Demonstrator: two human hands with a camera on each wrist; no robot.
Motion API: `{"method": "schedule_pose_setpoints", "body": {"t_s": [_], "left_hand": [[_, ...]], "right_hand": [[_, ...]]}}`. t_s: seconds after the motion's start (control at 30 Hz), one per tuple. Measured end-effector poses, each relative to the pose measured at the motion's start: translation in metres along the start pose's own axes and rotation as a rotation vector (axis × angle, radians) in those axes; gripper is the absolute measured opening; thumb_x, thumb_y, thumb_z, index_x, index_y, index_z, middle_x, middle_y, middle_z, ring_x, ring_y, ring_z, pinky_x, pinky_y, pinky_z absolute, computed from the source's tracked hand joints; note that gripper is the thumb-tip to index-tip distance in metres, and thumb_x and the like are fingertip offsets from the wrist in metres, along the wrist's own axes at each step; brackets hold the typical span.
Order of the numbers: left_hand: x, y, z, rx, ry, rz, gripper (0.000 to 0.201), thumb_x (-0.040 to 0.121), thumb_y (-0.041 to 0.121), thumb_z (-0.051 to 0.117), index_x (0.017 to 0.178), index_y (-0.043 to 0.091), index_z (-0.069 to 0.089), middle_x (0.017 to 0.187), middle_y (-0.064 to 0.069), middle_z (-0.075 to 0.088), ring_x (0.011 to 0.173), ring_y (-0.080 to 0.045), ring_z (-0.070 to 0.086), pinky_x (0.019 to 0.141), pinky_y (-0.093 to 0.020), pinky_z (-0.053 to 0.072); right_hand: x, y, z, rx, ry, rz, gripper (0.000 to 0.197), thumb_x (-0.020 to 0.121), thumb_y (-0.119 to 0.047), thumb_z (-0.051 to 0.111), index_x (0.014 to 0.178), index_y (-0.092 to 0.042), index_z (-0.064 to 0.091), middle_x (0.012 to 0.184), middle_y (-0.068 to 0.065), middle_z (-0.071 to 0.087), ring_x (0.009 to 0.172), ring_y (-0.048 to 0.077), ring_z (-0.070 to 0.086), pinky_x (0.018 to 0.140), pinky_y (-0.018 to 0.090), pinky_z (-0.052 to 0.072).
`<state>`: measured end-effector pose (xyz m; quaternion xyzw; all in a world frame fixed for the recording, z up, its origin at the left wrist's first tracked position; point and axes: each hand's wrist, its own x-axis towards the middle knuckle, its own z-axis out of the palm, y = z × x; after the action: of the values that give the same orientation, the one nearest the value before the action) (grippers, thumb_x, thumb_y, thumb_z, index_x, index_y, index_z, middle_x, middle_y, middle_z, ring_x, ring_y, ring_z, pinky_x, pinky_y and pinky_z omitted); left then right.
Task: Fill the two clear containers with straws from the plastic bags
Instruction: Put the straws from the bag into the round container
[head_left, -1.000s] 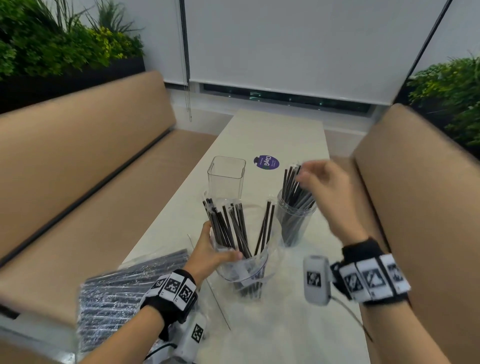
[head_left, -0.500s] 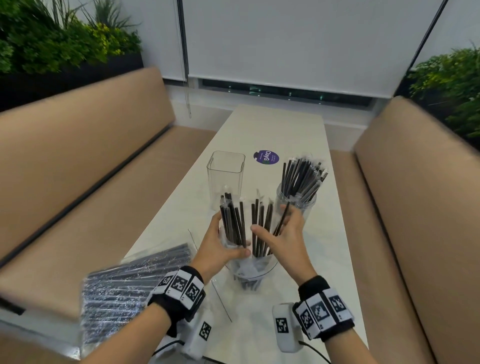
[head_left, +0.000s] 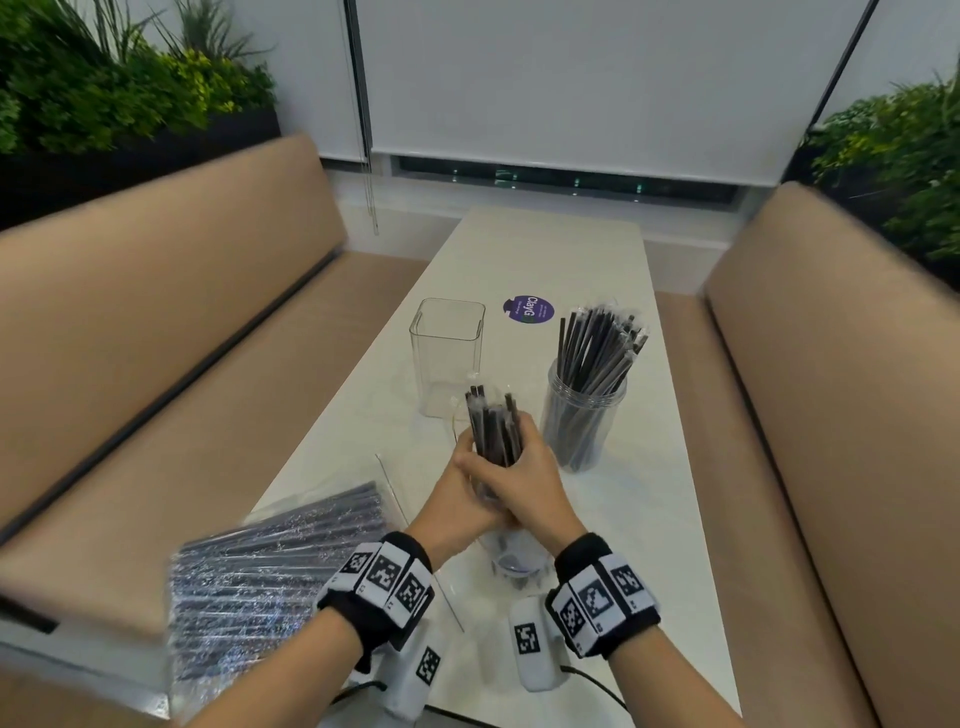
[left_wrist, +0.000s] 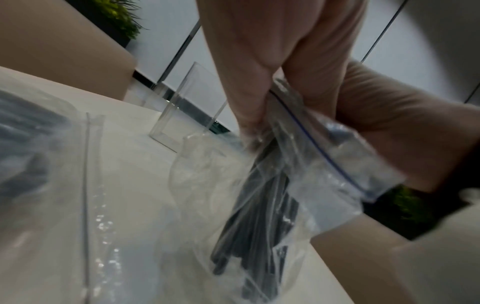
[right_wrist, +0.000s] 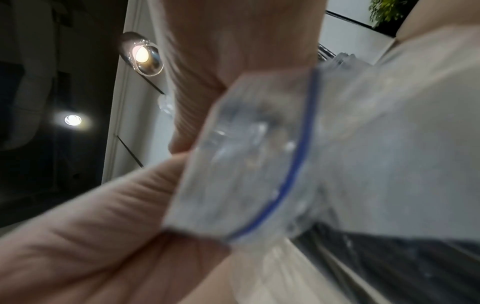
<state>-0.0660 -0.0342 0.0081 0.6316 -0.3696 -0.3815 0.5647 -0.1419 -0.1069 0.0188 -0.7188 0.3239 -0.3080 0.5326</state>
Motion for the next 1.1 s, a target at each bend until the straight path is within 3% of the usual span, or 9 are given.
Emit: {"method": "schedule_pose_setpoints", "body": {"t_s": [0.13,0.23,0.37,0.5,0.6,0.8,0.93,1.0,1.1], "left_hand": [[-0.009,0.006,0.001,0.022,-0.126,-0.057,0.106,0.069,-0.018,0.073,0.145,0.032,0.02,0.122,0.017,0.049,0.091,0.028,0.054,0.073,-0.008,0.051],[-0.013,0.007,0.0,0.006,-0.128,-0.109,0.114,0.071,-0.01,0.077,0.152,0.034,0.009,0.126,0.007,0.058,0.079,-0.003,0.065,0.078,-0.025,0.058],[-0.01,0.006,0.006,-0.169,-0.073,-0.303,0.101,0.077,0.002,0.078,0.151,0.033,0.017,0.134,-0.008,0.053,0.101,-0.027,0.066,0.084,-0.039,0.058],[-0.001,-0.001,0.025,-0.365,-0.077,-0.489,0.085,0.081,0.012,0.076,0.149,0.019,0.025,0.124,-0.014,0.055,0.087,-0.028,0.064,0.08,-0.042,0.06],[0.003,-0.007,0.036,-0.338,-0.066,-0.545,0.079,0.082,0.027,0.076,0.146,0.011,0.032,0.13,-0.011,0.052,0.094,-0.027,0.064,0.075,-0.04,0.059],[-0.017,-0.009,0.03,-0.006,0.023,-0.408,0.043,0.084,0.051,0.066,0.124,0.037,0.058,0.136,-0.003,0.052,0.122,-0.025,0.053,0.085,-0.037,0.052],[-0.042,-0.001,0.015,0.057,0.177,-0.288,0.024,0.088,0.037,0.067,0.111,0.034,0.067,0.127,0.003,0.06,0.111,-0.017,0.062,0.087,-0.034,0.052],[-0.058,0.002,0.004,0.055,0.216,-0.256,0.019,0.089,0.029,0.066,0.108,0.032,0.069,0.121,0.006,0.064,0.107,-0.016,0.065,0.088,-0.034,0.053],[-0.083,-0.002,-0.012,0.062,0.265,-0.245,0.02,0.091,0.018,0.065,0.106,0.029,0.07,0.113,0.007,0.068,0.104,-0.015,0.066,0.082,-0.029,0.053]], "right_hand": [[0.01,0.0,-0.019,0.142,0.156,0.064,0.021,0.084,-0.016,0.074,0.101,-0.011,0.064,0.078,-0.002,0.069,0.063,0.011,0.07,0.061,0.03,0.061],[0.024,0.008,-0.048,0.118,0.251,0.122,0.017,0.084,-0.013,0.067,0.099,-0.005,0.065,0.07,0.002,0.071,0.064,0.02,0.071,0.068,0.04,0.059],[0.039,-0.005,-0.089,0.141,0.3,0.124,0.013,0.083,-0.006,0.062,0.088,0.005,0.065,0.058,0.007,0.067,0.053,0.023,0.063,0.063,0.039,0.056],[0.052,-0.059,-0.134,0.103,0.358,-0.042,0.018,0.087,-0.005,0.061,0.082,0.012,0.065,0.063,0.009,0.065,0.048,0.011,0.061,0.057,0.025,0.054],[0.069,-0.122,-0.169,0.198,0.477,-0.205,0.012,0.086,-0.004,0.063,0.078,-0.01,0.058,0.067,0.006,0.062,0.049,0.011,0.06,0.053,0.026,0.054],[0.116,-0.182,-0.2,0.43,0.672,-0.548,0.02,0.089,-0.01,0.065,0.097,-0.018,0.049,0.079,0.008,0.064,0.061,0.013,0.065,0.066,0.033,0.058],[0.133,-0.142,-0.162,0.199,0.576,-0.434,0.027,0.094,-0.014,0.064,0.117,-0.013,0.05,0.101,0.007,0.069,0.07,0.001,0.066,0.065,0.009,0.051],[0.134,-0.109,-0.145,0.127,0.506,-0.349,0.041,0.094,-0.018,0.063,0.13,-0.003,0.05,0.095,-0.001,0.069,0.072,0.005,0.066,0.064,0.012,0.054],[0.127,-0.066,-0.128,0.047,0.474,-0.228,0.038,0.093,-0.021,0.065,0.125,-0.002,0.055,0.089,-0.004,0.068,0.077,0.013,0.069,0.076,0.029,0.06]]}}
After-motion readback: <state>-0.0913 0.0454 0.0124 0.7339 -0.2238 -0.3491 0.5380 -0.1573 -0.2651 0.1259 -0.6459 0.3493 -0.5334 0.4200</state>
